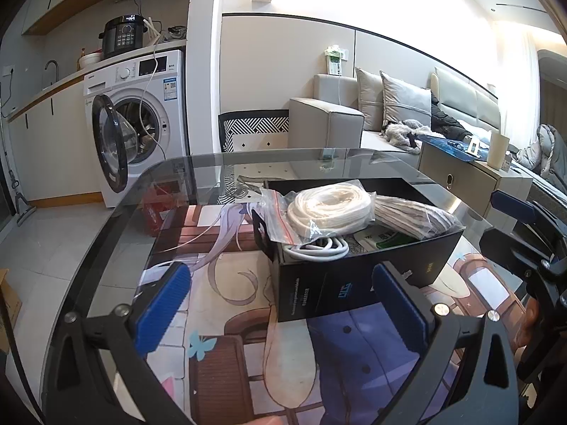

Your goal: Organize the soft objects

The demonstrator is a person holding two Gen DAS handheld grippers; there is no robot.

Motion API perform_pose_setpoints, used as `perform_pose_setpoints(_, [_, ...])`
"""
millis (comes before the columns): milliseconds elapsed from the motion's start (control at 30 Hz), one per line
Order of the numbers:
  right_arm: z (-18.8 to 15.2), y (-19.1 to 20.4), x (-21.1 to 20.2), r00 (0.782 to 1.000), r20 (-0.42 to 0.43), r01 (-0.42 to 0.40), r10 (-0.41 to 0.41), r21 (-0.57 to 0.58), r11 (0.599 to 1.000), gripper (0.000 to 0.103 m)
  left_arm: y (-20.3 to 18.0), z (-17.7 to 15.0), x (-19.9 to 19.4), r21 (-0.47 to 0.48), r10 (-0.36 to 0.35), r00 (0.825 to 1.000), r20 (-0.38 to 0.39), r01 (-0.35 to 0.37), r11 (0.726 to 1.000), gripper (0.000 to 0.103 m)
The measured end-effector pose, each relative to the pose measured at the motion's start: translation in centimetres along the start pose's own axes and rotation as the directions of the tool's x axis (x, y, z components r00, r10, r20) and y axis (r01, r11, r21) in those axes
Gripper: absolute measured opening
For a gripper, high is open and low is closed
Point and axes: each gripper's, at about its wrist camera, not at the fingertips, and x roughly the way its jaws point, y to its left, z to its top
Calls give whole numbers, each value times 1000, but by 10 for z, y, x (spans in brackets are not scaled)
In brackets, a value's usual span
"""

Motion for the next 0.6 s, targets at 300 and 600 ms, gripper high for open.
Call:
perform_pose_setpoints(300, [0,0,0,1000,1,1,-1,-2,1000,103,-1,0,-2,-1,0,1000,7,0,1000,103])
perform_pose_setpoints(600, [0,1,0,1000,3,2,-2,-3,1000,103,-4,3,-6,13,2,1000,16,-3,1000,103])
